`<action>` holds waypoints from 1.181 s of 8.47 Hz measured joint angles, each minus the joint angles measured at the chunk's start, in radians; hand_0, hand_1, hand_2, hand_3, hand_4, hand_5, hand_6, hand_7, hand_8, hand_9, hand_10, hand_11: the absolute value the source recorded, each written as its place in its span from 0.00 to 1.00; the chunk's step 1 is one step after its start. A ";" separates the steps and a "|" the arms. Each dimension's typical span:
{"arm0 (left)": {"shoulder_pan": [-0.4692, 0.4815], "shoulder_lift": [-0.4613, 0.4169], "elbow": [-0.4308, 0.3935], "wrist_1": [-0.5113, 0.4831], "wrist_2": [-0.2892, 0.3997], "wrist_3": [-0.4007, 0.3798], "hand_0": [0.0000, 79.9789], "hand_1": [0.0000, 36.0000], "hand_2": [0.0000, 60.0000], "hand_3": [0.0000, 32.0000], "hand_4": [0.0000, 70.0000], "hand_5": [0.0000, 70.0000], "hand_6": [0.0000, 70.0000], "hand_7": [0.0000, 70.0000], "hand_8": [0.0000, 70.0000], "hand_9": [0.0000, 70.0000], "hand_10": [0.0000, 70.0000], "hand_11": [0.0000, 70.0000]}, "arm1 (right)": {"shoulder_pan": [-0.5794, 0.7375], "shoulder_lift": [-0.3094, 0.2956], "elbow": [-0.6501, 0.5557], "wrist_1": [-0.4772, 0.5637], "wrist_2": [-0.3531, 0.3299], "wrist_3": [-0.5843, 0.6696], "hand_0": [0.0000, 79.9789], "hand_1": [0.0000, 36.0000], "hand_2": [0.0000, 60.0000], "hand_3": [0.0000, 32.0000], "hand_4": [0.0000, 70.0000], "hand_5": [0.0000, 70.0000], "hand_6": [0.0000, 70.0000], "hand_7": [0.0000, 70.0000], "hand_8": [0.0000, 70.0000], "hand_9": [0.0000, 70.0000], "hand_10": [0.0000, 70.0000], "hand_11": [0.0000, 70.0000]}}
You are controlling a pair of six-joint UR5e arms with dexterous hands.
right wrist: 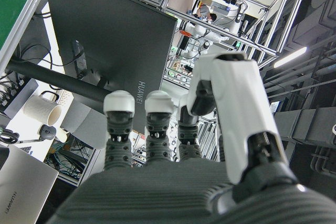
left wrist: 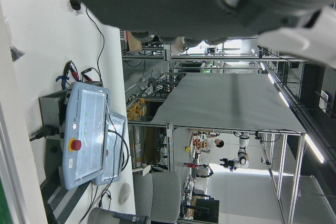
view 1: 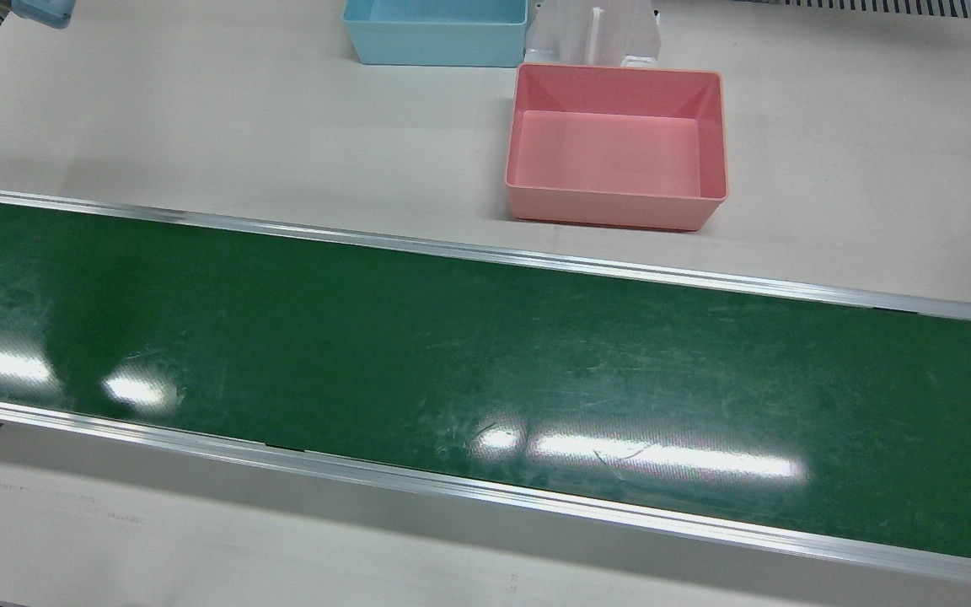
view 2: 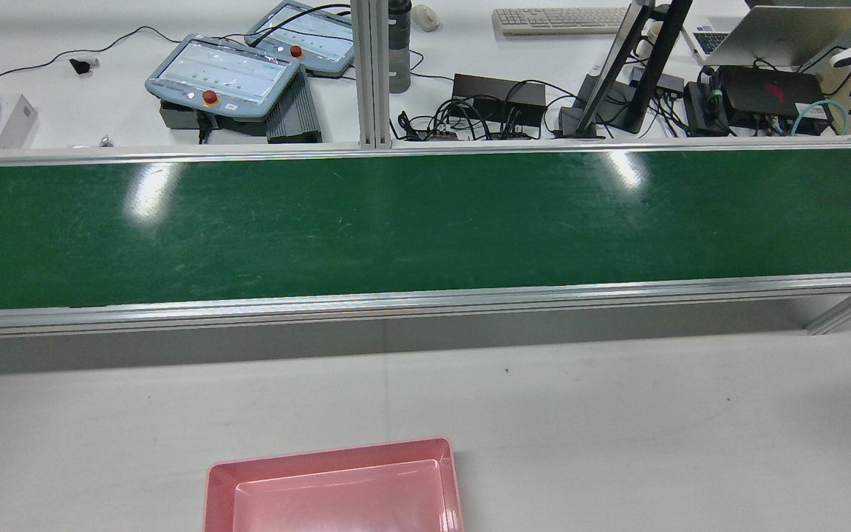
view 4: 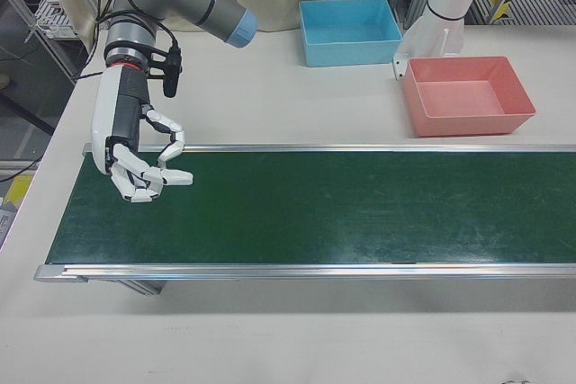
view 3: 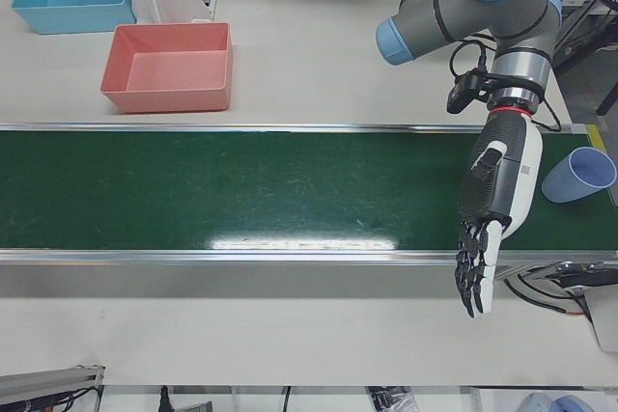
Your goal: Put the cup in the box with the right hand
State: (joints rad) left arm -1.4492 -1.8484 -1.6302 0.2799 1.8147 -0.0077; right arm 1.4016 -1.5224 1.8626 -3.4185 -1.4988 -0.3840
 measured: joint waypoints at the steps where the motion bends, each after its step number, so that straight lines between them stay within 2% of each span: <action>1: 0.000 0.000 0.000 0.000 0.000 0.000 0.00 0.00 0.00 0.00 0.00 0.00 0.00 0.00 0.00 0.00 0.00 0.00 | -0.001 0.001 -0.001 0.000 0.000 -0.001 0.96 1.00 1.00 0.00 0.40 0.32 0.45 1.00 0.79 1.00 0.70 1.00; 2: 0.000 0.000 0.000 0.000 0.000 0.000 0.00 0.00 0.00 0.00 0.00 0.00 0.00 0.00 0.00 0.00 0.00 0.00 | -0.003 0.003 -0.001 -0.001 0.000 -0.001 0.93 1.00 1.00 0.00 0.37 0.32 0.45 1.00 0.78 1.00 0.70 1.00; 4: 0.000 0.000 0.000 -0.001 0.000 0.000 0.00 0.00 0.00 0.00 0.00 0.00 0.00 0.00 0.00 0.00 0.00 0.00 | -0.005 0.006 0.002 -0.002 0.000 0.001 0.97 1.00 1.00 0.00 0.39 0.31 0.43 1.00 0.76 1.00 0.67 0.98; 5: 0.000 0.000 0.000 -0.001 0.000 0.000 0.00 0.00 0.00 0.00 0.00 0.00 0.00 0.00 0.00 0.00 0.00 0.00 | -0.005 0.006 0.003 -0.002 0.000 0.002 0.92 1.00 1.00 0.00 0.31 0.31 0.42 1.00 0.75 1.00 0.65 0.97; 6: 0.000 0.000 0.000 -0.001 0.000 0.000 0.00 0.00 0.00 0.00 0.00 0.00 0.00 0.00 0.00 0.00 0.00 0.00 | -0.006 0.007 0.006 -0.002 0.000 0.005 0.91 1.00 1.00 0.00 0.30 0.31 0.42 1.00 0.74 1.00 0.64 0.95; 7: 0.000 0.000 0.000 -0.001 0.000 0.000 0.00 0.00 0.00 0.00 0.00 0.00 0.00 0.00 0.00 0.00 0.00 0.00 | -0.006 0.007 0.009 -0.002 0.000 0.008 0.95 1.00 1.00 0.00 0.31 0.30 0.41 1.00 0.73 1.00 0.63 0.93; 8: 0.001 0.000 0.000 -0.001 0.000 0.000 0.00 0.00 0.00 0.00 0.00 0.00 0.00 0.00 0.00 0.00 0.00 0.00 | -0.008 0.007 0.009 -0.002 0.000 0.010 0.95 1.00 1.00 0.00 0.26 0.30 0.39 1.00 0.71 1.00 0.61 0.90; 9: 0.000 0.000 -0.001 0.000 0.000 0.000 0.00 0.00 0.00 0.00 0.00 0.00 0.00 0.00 0.00 0.00 0.00 0.00 | -0.011 0.008 0.010 -0.002 0.000 0.011 0.97 1.00 0.98 0.00 0.24 0.28 0.34 1.00 0.63 0.94 0.52 0.79; 10: 0.000 0.000 -0.001 0.000 0.000 0.000 0.00 0.00 0.00 0.00 0.00 0.00 0.00 0.00 0.00 0.00 0.00 0.00 | -0.012 0.009 0.011 -0.001 0.000 0.014 0.97 1.00 0.84 0.00 0.21 0.25 0.29 0.84 0.54 0.81 0.44 0.68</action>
State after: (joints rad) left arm -1.4491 -1.8484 -1.6312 0.2802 1.8147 -0.0077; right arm 1.3891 -1.5135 1.8733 -3.4198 -1.4991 -0.3698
